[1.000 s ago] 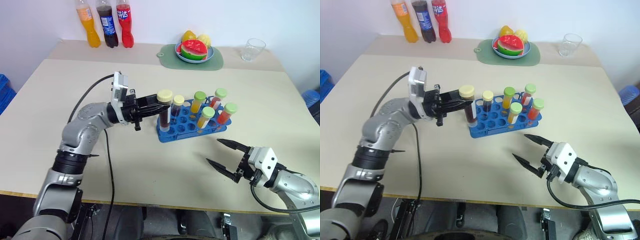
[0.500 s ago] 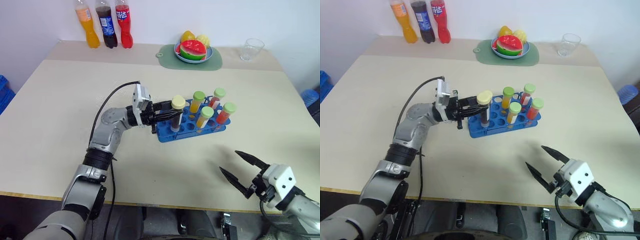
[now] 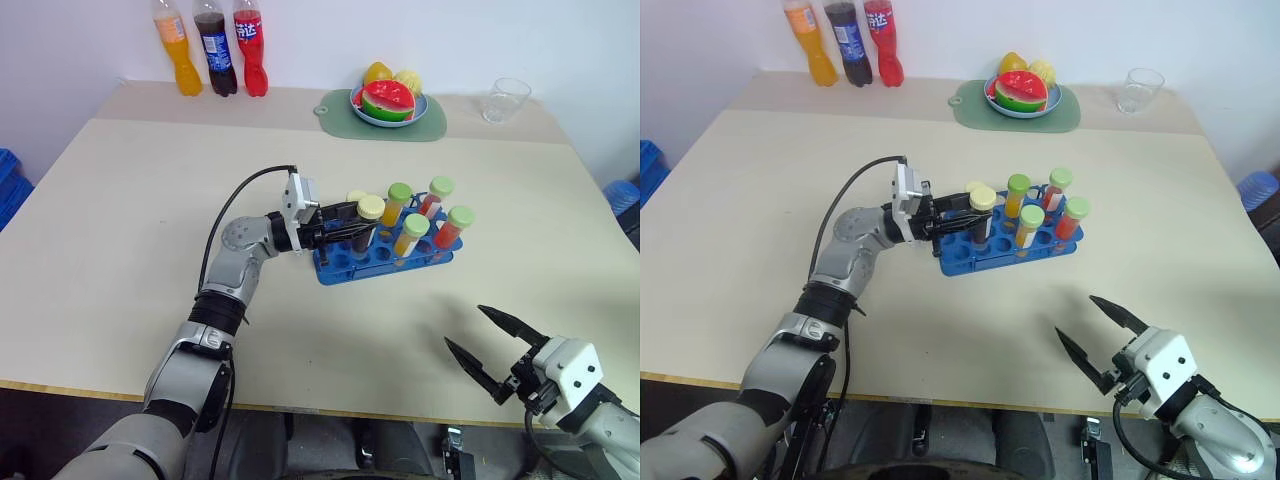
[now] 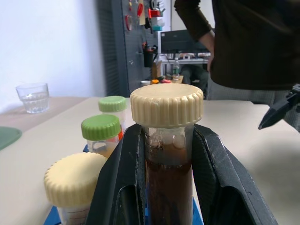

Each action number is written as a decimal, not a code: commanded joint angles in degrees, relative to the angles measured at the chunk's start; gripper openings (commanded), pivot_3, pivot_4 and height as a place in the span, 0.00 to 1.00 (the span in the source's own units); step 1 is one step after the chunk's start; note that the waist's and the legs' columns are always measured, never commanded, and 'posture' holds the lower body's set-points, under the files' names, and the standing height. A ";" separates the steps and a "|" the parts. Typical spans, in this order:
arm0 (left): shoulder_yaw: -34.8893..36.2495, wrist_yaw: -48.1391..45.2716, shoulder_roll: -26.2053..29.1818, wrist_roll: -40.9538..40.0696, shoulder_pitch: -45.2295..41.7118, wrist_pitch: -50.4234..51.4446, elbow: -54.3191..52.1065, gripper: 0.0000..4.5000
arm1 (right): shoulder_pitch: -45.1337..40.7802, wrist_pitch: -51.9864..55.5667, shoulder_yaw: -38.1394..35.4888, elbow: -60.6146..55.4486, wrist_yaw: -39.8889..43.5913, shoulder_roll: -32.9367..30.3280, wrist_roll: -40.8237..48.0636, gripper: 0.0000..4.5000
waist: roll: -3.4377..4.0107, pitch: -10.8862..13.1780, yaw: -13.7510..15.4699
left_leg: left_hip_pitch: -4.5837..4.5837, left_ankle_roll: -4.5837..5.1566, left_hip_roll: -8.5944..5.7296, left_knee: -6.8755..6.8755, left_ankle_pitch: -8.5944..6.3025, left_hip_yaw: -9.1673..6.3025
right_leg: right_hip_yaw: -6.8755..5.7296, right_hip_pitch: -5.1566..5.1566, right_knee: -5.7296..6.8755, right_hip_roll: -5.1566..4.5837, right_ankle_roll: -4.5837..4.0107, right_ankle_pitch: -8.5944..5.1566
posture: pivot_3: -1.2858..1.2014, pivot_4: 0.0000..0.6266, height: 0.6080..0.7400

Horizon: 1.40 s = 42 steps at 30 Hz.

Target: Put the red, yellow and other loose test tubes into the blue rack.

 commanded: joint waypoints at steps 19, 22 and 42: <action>-2.29 0.53 -2.28 6.41 0.23 -5.35 4.78 0.18 | -0.63 -0.46 0.42 -2.65 -1.79 0.83 0.01 0.83 | 0.03 -0.33 -0.01 | 0.06 0.02 0.00 0.01 -0.01 -0.02 | -0.01 0.08 -0.01 0.00 0.00 0.00 | 0.52 0.24 1.00; -1.92 -0.11 -2.45 4.97 0.58 -2.71 3.78 0.18 | -0.38 -0.48 0.40 -2.86 -1.83 0.85 0.08 0.83 | 0.04 -0.42 -0.02 | 0.07 0.03 0.00 0.01 -0.01 -0.02 | -0.01 0.09 -0.01 0.00 0.00 0.00 | 0.52 0.24 1.00; -1.85 -0.84 -0.60 6.05 2.69 -3.65 2.17 0.18 | -1.04 0.06 1.01 -2.89 -1.88 0.84 0.07 0.83 | 0.16 -0.66 -0.05 | 0.02 0.09 0.01 0.00 -0.05 -0.03 | -0.01 0.01 -0.02 0.03 -0.01 -0.01 | 0.52 0.24 1.00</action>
